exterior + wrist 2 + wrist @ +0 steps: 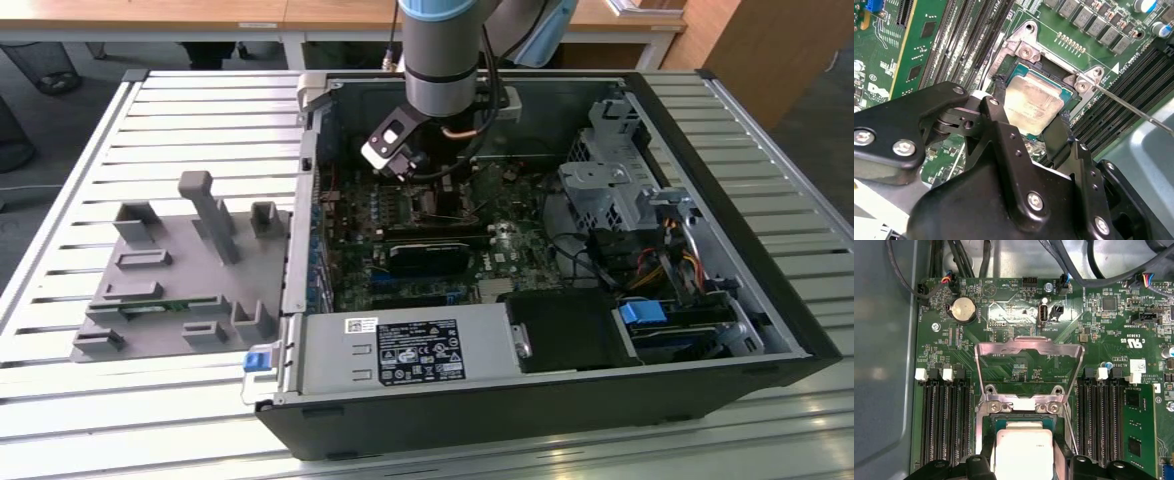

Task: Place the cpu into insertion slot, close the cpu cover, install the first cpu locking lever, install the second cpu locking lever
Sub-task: 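Place the cpu into insertion slot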

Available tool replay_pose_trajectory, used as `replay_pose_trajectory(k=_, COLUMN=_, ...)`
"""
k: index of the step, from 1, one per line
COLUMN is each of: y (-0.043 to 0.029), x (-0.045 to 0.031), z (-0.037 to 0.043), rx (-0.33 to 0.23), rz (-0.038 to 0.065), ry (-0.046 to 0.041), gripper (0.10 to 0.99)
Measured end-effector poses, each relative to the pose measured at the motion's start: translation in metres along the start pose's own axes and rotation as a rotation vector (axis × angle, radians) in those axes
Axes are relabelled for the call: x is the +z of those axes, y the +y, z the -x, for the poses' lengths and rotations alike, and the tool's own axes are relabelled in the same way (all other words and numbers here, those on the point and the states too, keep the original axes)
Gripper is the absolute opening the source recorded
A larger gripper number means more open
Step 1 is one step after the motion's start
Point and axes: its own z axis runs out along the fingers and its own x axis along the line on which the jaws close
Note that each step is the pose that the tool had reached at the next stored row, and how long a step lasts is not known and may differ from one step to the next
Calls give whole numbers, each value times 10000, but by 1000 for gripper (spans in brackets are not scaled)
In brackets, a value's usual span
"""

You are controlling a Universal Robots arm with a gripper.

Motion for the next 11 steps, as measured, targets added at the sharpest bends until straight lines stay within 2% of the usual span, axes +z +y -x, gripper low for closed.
replay_pose_trajectory(k=1, y=0, x=1, z=0, rx=0, rz=1, ry=1, gripper=557)
replay_pose_trajectory(k=2, y=-1, x=1, z=0, rx=-1, rz=0, ry=0, gripper=620)
replay_pose_trajectory(k=8, y=-2, x=0, z=-2, rx=-1, rz=0, ry=-1, gripper=620)
replay_pose_trajectory(k=11, y=0, x=-29, z=-2, rx=1, rz=0, ry=9, gripper=620)
